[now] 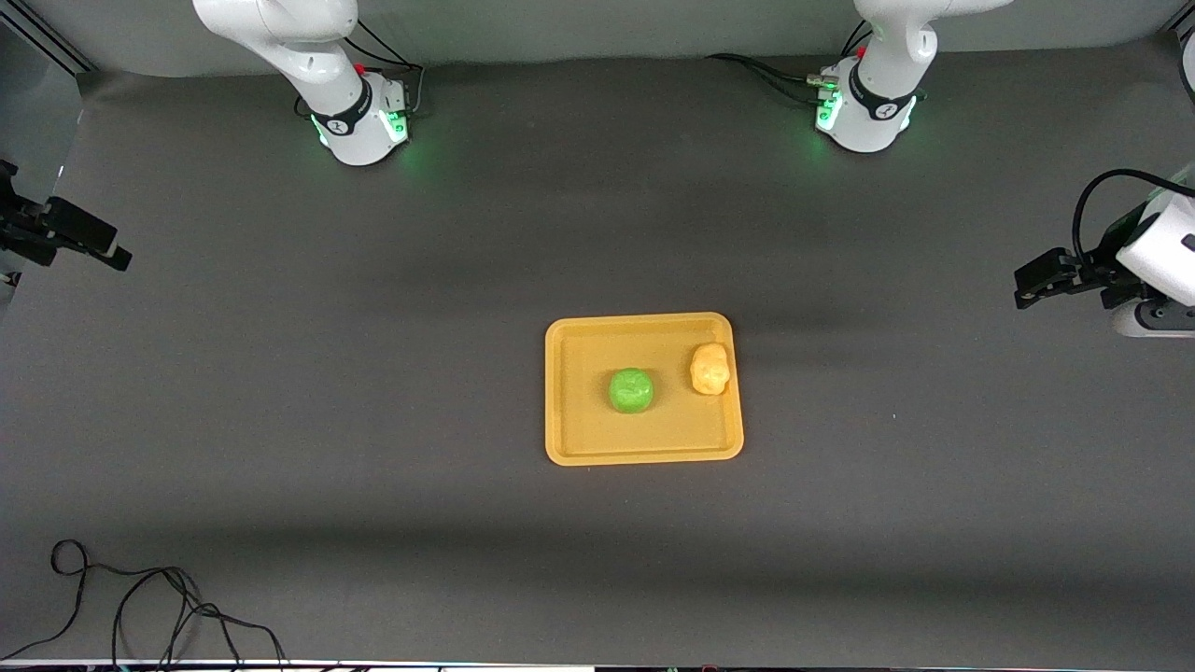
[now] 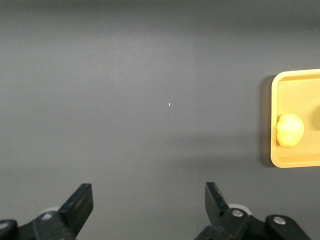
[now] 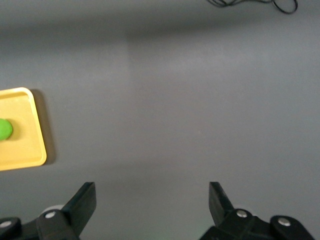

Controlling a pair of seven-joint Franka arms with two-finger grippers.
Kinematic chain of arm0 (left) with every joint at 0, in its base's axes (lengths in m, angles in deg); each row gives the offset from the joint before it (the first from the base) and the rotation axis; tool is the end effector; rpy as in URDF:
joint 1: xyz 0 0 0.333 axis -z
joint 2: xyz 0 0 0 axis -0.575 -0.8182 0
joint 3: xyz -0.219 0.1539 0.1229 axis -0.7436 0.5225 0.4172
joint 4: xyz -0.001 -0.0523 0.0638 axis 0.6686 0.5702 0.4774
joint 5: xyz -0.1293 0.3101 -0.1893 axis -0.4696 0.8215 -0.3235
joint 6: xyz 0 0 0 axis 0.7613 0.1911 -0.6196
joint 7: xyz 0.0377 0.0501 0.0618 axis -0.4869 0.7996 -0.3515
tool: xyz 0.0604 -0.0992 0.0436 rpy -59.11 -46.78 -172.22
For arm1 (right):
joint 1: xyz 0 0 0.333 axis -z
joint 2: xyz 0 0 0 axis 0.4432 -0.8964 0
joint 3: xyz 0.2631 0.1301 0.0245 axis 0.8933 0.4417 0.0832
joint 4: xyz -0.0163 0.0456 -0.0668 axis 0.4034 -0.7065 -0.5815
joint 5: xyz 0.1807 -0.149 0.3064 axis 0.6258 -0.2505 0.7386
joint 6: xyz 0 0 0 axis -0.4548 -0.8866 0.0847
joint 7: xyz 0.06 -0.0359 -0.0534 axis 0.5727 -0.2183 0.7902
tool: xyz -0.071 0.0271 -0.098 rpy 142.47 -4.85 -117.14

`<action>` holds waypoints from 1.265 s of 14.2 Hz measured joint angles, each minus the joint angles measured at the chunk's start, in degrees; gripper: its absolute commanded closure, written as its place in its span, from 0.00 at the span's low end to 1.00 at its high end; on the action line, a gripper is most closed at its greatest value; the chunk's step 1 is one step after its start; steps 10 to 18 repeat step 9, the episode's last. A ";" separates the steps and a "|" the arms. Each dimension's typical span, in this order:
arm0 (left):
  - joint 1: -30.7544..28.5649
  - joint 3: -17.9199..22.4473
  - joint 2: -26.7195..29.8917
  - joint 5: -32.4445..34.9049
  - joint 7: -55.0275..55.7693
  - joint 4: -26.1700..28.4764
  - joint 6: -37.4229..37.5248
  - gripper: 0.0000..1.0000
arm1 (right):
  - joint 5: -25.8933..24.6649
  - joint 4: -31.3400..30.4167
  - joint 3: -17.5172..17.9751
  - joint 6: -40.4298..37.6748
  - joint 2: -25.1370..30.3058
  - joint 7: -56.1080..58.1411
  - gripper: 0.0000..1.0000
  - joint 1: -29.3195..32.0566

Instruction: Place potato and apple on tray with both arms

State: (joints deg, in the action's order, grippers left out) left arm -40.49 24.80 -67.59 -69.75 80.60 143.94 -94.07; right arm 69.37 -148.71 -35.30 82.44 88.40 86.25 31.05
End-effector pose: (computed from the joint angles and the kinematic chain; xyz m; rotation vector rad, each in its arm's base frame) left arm 0.5656 -0.0109 0.5415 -3.1208 0.0373 -0.0037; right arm 0.5253 -0.0341 0.6165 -3.0900 0.2139 -0.0241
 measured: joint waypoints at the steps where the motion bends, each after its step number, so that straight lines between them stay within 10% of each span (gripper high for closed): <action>1: 0.00 0.00 0.00 0.00 0.00 0.00 0.00 0.00 | -0.65 0.31 0.49 -0.67 0.00 0.00 0.00 0.23; 18: 0.00 0.00 0.00 0.00 0.00 0.00 0.00 0.00 | -3.70 0.26 3.27 -0.70 -0.31 2.98 0.00 1.34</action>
